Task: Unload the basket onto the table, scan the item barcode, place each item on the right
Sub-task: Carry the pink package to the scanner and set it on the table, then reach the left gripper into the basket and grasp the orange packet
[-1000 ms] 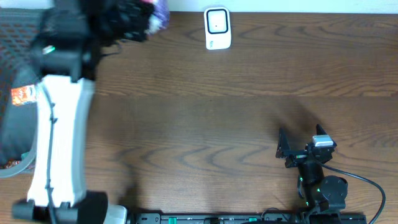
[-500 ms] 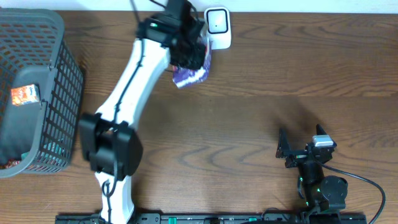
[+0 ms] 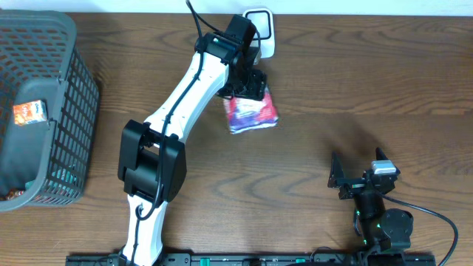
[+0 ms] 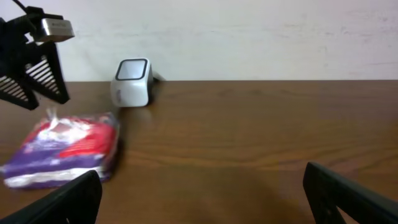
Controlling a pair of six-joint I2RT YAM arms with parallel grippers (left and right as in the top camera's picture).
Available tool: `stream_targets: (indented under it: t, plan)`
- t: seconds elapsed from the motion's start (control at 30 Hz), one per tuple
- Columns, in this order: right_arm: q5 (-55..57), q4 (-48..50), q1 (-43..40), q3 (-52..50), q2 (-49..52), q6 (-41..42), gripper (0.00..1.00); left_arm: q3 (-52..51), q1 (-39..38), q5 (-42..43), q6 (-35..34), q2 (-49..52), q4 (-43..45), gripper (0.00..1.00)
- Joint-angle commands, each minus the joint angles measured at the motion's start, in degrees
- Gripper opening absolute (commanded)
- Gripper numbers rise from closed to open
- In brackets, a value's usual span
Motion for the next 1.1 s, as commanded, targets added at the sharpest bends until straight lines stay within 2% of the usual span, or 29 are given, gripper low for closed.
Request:
stream_targets:
  t: [0.0,0.23,0.3,0.4,0.47,0.5,0.57,0.73,0.8,0.9,1.07]
  plan:
    - [-0.2,-0.1,-0.1,-0.2,-0.3,0.6,0.99,1.5,1.0,-0.5,-0.8,-4.5,-0.1,0.93]
    - [-0.2,-0.1,-0.1,-0.2,-0.3,0.6,0.99,4.1,6.6,-1.4,5.0,-17.7,2.2,0.93]
    - [-0.2,-0.1,-0.1,-0.2,-0.3,0.6,0.99,4.1,9.4,-7.7,5.0,-22.4,4.0,0.93]
    - [-0.2,-0.1,-0.1,-0.2,-0.3,0.6,0.99,4.1,14.5,-22.9,5.0,-28.0,6.4,0.93]
    - [-0.2,-0.1,-0.1,-0.2,-0.3,0.6,0.99,4.1,18.6,-31.7,5.0,-30.9,7.7,1.0]
    - [-0.2,-0.1,-0.1,-0.2,-0.3,0.6,0.99,4.1,21.1,-35.1,5.0,-32.1,8.3,0.98]
    - [-0.2,-0.1,-0.1,-0.2,-0.3,0.6,0.99,4.1,26.0,-38.3,4.9,-33.6,8.8,0.98]
    - [-0.2,-0.1,-0.1,-0.2,-0.3,0.6,0.99,3.7,41.0,-38.4,3.9,-34.2,7.1,0.98]
    - [-0.2,-0.1,-0.1,-0.2,-0.3,0.6,0.99,2.2,45.4,-38.4,-0.4,-33.5,6.9,0.98]
    - [-0.2,-0.1,-0.1,-0.2,-0.3,0.6,0.99,-0.2,50.7,-38.4,-11.2,-31.5,6.9,0.98]
    - [-0.2,-0.1,-0.1,-0.2,-0.3,0.6,0.99,-1.6,54.6,-38.4,-19.1,-25.4,8.0,0.98]
